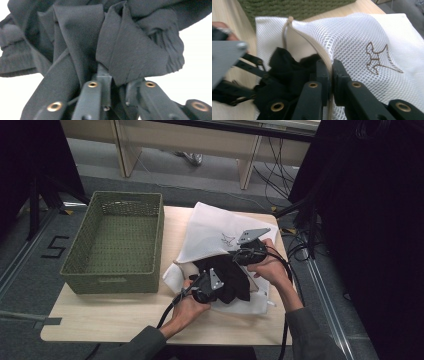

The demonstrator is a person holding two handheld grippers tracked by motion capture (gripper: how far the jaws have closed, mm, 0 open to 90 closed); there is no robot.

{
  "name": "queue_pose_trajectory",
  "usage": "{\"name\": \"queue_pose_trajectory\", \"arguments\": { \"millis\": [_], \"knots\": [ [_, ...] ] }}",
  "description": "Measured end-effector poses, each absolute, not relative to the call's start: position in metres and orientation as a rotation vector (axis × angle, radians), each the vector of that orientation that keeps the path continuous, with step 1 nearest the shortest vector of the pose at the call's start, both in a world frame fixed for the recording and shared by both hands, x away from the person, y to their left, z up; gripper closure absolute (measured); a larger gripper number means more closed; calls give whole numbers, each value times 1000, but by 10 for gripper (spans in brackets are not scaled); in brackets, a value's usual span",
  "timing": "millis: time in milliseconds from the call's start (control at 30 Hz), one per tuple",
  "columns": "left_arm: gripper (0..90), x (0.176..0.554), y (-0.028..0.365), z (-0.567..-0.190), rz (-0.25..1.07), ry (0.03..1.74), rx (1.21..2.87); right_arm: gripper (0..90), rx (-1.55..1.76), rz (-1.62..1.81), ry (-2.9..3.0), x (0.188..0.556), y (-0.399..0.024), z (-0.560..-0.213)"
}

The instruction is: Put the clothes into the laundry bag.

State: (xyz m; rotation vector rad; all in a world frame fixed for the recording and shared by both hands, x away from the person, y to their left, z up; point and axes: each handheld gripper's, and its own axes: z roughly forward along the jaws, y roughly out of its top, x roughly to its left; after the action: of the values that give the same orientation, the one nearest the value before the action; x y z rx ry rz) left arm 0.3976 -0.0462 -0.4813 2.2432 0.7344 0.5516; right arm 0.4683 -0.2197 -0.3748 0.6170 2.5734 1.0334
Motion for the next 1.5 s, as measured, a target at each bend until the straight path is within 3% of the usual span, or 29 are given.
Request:
{"name": "queue_pose_trajectory", "arguments": {
  "millis": [267,433,467,700,867,1000,1100,1133,1167,1200,1267,1500],
  "knots": [
    [806,435,-46,-464,712,830,2096,868,602,1075,2580,464,-217,-364],
    [754,444,-54,-477,671,853,2110,868,615,1065,2585,467,-219,-368],
    [731,440,-52,-477,669,828,2117,868,606,1066,2585,468,-220,-369],
    [274,408,-28,-467,512,786,2153,867,610,1077,2578,470,-226,-369],
    [162,380,-26,-476,511,745,2169,866,629,1070,2568,471,-223,-371],
    [163,384,-48,-494,518,752,2210,866,625,1066,2577,469,-221,-371],
    [178,392,-66,-500,560,801,2201,866,621,1063,2573,467,-220,-371],
    [279,393,-73,-499,580,774,2210,866,619,1065,2578,468,-221,-371],
    [454,393,-73,-499,580,774,2210,866,629,1058,2590,469,-222,-370],
    [454,393,-75,-498,598,721,2211,866,629,1058,2590,469,-222,-370],
    [782,398,-80,-497,604,721,2202,867,608,1062,2580,469,-224,-371],
    [838,425,-68,-491,659,798,2152,867,607,1075,2582,468,-225,-367]
  ]
}}
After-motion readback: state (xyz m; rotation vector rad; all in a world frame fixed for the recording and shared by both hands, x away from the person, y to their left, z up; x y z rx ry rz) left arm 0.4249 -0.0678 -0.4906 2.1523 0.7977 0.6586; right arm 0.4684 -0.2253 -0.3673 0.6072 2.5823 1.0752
